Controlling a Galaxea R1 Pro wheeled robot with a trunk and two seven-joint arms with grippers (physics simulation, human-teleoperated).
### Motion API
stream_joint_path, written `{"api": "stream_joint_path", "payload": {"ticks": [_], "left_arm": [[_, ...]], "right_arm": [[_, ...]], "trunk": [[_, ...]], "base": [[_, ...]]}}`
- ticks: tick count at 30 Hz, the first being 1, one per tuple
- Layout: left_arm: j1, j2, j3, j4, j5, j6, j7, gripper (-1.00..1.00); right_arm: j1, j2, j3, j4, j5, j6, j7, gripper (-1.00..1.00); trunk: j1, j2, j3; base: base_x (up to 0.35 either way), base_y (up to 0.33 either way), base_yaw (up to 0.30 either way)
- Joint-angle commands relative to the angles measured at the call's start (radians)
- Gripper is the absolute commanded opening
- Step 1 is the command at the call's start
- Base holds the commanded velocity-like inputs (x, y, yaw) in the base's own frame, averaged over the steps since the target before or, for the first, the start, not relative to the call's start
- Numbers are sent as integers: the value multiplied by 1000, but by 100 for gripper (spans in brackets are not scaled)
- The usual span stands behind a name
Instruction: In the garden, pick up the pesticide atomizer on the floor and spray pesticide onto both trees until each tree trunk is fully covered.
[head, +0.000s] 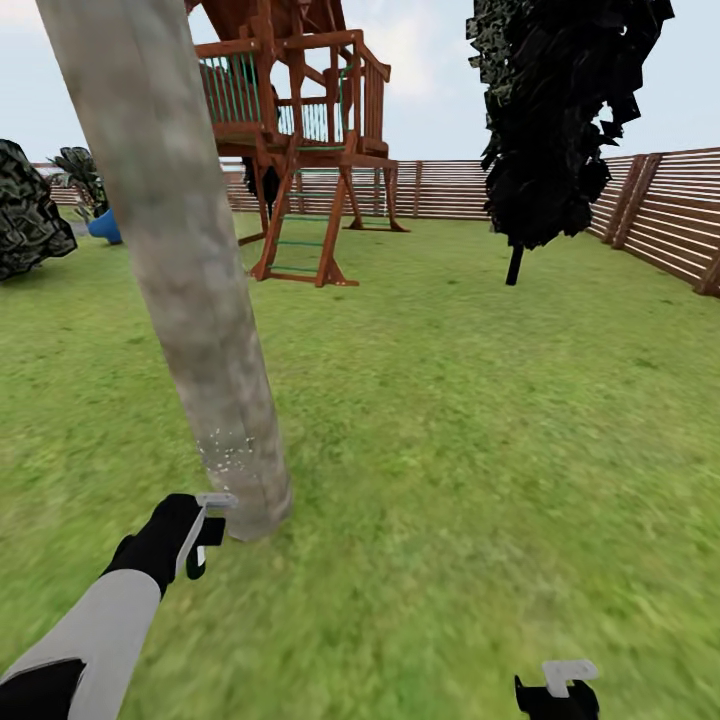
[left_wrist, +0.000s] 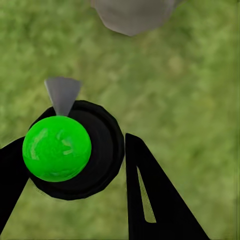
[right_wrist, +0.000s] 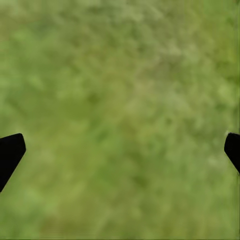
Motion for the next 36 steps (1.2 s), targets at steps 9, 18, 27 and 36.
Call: {"api": "stream_joint_path", "payload": {"ticks": [9, 18, 27, 36], "left_arm": [[11, 7, 4, -1, -8, 5, 5, -100], [22, 4, 7, -6, -2, 5, 40, -100], [22, -3, 10, -6, 3, 5, 38, -100], [22, -3, 11, -7, 3, 5, 38, -100]], "right_arm": [[-1, -1, -7, 2, 10, -3, -5, 100], [-1, 0, -6, 3, 10, -3, -5, 100], [-1, 0, -7, 2, 10, -3, -5, 100], [-1, 0, -6, 3, 10, -3, -5, 100]], "trunk": [[0, 0, -1], [0, 0, -1], [0, 0, -1], [0, 0, -1]], "base": [[181, -209, 2], [4, -276, 190], [38, -277, 194], [95, -277, 8]]}}
